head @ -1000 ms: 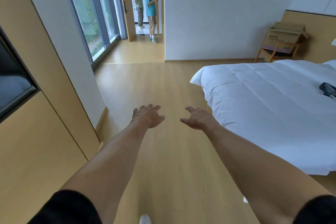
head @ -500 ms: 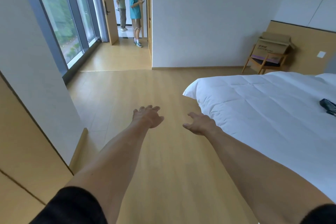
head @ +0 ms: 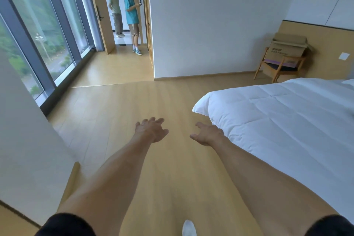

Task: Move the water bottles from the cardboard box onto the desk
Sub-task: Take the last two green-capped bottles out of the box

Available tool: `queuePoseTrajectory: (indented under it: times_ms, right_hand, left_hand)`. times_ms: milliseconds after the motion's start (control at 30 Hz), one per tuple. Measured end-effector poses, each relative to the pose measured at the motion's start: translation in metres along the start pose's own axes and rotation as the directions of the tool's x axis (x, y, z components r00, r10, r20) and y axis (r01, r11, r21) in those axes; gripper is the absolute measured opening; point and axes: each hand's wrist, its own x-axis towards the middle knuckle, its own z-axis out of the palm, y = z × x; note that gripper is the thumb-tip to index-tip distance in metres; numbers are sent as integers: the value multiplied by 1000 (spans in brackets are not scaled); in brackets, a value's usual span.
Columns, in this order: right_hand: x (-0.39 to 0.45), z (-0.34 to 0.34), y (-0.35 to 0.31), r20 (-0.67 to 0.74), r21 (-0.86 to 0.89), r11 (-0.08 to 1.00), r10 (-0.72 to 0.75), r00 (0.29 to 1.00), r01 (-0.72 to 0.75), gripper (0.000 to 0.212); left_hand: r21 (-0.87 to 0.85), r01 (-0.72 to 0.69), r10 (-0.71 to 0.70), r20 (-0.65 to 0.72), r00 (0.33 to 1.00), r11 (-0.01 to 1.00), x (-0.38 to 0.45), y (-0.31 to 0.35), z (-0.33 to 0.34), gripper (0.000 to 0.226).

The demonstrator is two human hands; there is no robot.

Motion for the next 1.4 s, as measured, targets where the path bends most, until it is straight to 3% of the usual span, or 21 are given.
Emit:
queuePoseTrajectory:
  times_ms: [400,667,933,1400]
  right_hand:
    - [256,-80,-27,5,-20,993,-116,993,116,65]
    - [380,-111,-47,-13,-15,981,-195,981,194,61]
    - [498,-143,-41,-17,-19,995,-98,995,98,62]
    - [738,-230,-71,-28,47,988,149,988,-148,61]
  left_hand:
    - [13,61,-60,-47,997,998,243,9,-81,61]
    - [15,55,-55,-21,998,998,367,14,-105,61]
    - [19,-34,34,7,999,999,509,18,-118,58]
    - [33,-252,252,19,968,967,800,6,-213,57]
